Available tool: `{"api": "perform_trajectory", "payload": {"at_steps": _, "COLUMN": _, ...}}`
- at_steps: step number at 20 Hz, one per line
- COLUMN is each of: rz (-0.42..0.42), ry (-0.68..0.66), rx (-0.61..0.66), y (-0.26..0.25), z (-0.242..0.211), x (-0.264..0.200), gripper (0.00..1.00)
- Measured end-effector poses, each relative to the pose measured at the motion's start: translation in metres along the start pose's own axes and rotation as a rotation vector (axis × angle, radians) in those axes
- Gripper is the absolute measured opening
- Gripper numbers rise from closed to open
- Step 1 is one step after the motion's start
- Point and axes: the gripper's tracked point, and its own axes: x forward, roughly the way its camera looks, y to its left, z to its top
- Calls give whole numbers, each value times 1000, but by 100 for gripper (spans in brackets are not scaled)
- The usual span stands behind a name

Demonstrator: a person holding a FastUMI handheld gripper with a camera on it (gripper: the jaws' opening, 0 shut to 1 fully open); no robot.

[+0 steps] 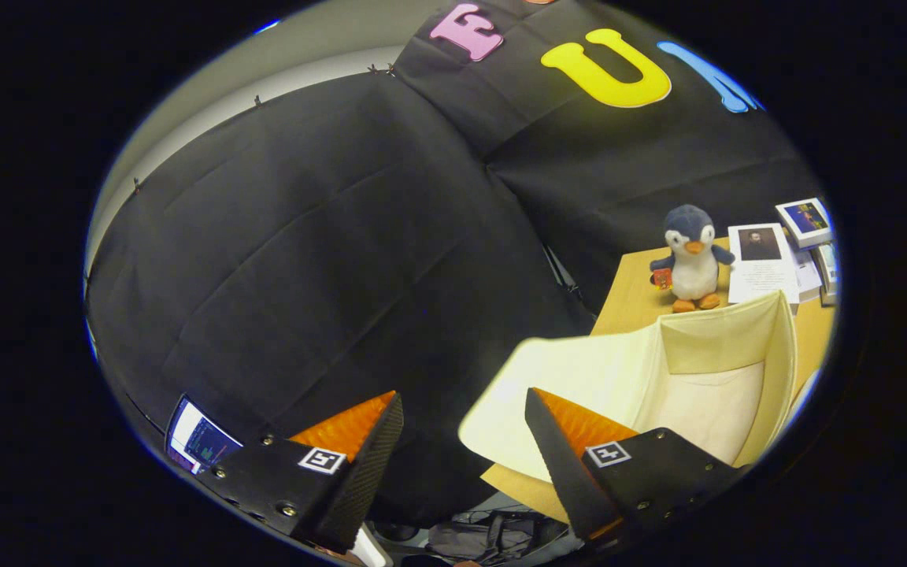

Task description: Open the storage box then place both shoes into the box .Put the left shoe in first, then the right shoe, with the right side of both shoes facing outward in a uniform manner.

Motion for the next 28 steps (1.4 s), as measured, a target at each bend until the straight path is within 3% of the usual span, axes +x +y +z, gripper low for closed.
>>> {"api": "perform_trajectory", "payload": {"at_steps": 8, "rz": -247, "ry": -90, "rx": -104, "y": -107, "z": 27, "x": -63, "gripper": 96}}
{"api": "perform_trajectory", "payload": {"at_steps": 16, "rz": -474, "ry": -164, "rx": -130, "y": -209, "z": 46, "x": -141, "gripper": 97}}
{"api": "perform_trajectory", "payload": {"at_steps": 28, "rz": -697, "ry": -106, "rx": 15, "y": -341, "z": -17, "x": -204, "gripper": 97}}
